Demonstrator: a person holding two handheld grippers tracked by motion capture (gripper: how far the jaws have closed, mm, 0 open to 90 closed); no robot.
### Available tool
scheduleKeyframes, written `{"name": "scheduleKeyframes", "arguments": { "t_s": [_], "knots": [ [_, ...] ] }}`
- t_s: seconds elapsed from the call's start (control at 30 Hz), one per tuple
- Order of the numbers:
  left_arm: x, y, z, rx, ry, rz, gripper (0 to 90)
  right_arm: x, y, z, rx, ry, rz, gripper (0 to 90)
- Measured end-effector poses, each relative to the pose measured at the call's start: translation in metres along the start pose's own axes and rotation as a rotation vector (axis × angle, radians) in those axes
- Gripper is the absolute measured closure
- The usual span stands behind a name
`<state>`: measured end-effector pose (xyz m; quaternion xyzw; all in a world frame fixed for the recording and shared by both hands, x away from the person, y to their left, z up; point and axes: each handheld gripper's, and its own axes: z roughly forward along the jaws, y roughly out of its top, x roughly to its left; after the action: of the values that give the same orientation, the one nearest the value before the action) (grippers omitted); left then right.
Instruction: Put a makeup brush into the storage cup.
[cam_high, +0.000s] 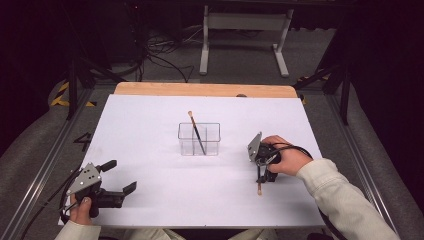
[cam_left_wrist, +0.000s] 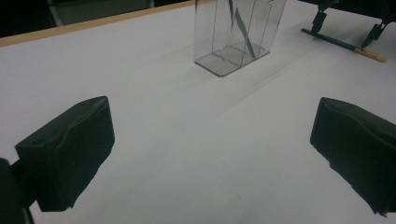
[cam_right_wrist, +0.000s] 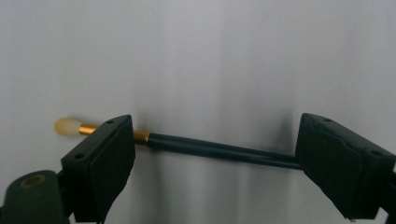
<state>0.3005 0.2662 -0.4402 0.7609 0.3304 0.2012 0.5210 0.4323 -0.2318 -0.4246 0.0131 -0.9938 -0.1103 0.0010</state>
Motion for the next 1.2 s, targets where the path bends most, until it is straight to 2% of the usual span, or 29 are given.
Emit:
{"name": "scheduleKeyframes", "arguments": {
  "t_s": [0.33, 0.5, 0.53, 0.67, 1.1, 1.2],
  "knots": [
    [-0.0004, 0.0001, 0.0003, 0.000, -0.002, -0.003, 0.6, -0.0003, -0.0011, 0.0009, -0.014, 0.016, 0.005, 15.5],
    [-0.0002, 0.0002, 0.0003, 0.000, -0.002, 0.000, 0.6, -0.0007, -0.0025, 0.0005, -0.004, 0.019, -0.007, 17.2],
    [-0.0002, 0.0001, 0.0004, -0.002, -0.002, -0.001, 0.6, 0.0001, -0.0031, 0.0001, 0.002, 0.019, 0.005, 17.5],
    [-0.0004, 0.0001, 0.0008, -0.005, -0.001, -0.001, 0.6, 0.0007, -0.0052, -0.0001, -0.011, 0.021, 0.007, 19.4],
    [-0.0004, 0.0002, 0.0007, -0.005, -0.003, 0.000, 0.6, 0.0007, -0.0075, -0.0006, -0.009, 0.016, -0.013, 22.7],
    [-0.0005, 0.0002, 0.0007, -0.006, -0.003, -0.001, 0.6, 0.0018, -0.0079, -0.0015, -0.011, 0.015, -0.009, 27.2]
  ]
}}
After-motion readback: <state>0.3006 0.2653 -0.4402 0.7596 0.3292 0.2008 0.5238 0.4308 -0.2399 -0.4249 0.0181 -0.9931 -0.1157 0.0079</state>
